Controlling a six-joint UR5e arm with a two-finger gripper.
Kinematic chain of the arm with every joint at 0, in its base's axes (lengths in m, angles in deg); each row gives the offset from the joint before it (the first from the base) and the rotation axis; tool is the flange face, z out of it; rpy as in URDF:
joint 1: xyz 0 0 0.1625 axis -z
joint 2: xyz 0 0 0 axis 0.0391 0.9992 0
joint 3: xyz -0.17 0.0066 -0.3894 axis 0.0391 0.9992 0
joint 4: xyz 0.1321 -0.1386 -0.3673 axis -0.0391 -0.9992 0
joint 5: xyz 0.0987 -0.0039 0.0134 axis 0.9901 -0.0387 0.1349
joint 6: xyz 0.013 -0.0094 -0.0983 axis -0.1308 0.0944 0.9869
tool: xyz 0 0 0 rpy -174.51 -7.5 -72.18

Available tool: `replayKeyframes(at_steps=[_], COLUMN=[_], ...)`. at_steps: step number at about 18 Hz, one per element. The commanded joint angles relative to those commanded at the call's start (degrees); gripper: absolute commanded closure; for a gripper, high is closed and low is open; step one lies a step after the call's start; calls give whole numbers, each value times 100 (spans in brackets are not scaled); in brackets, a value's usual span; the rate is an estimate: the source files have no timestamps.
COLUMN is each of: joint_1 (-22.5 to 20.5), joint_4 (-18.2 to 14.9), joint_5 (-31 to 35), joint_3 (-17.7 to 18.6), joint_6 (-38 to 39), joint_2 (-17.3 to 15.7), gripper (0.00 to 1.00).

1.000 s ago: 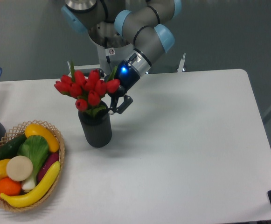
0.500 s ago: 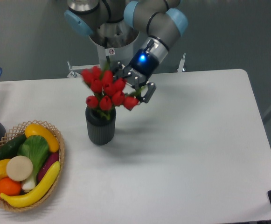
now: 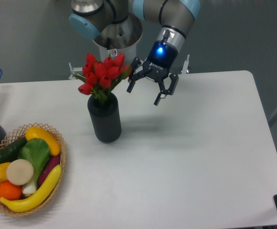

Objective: Insert the flowers into the vase

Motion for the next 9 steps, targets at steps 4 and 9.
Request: replayKeyframes(at_steps=[4,9], joint_1=[-194,-255], joint_4=[-35,-35], joint_5=[762,3116], joint_3=[-263,-808], joint_6=[35,193], joint_2=[17,114], gripper=[0,0])
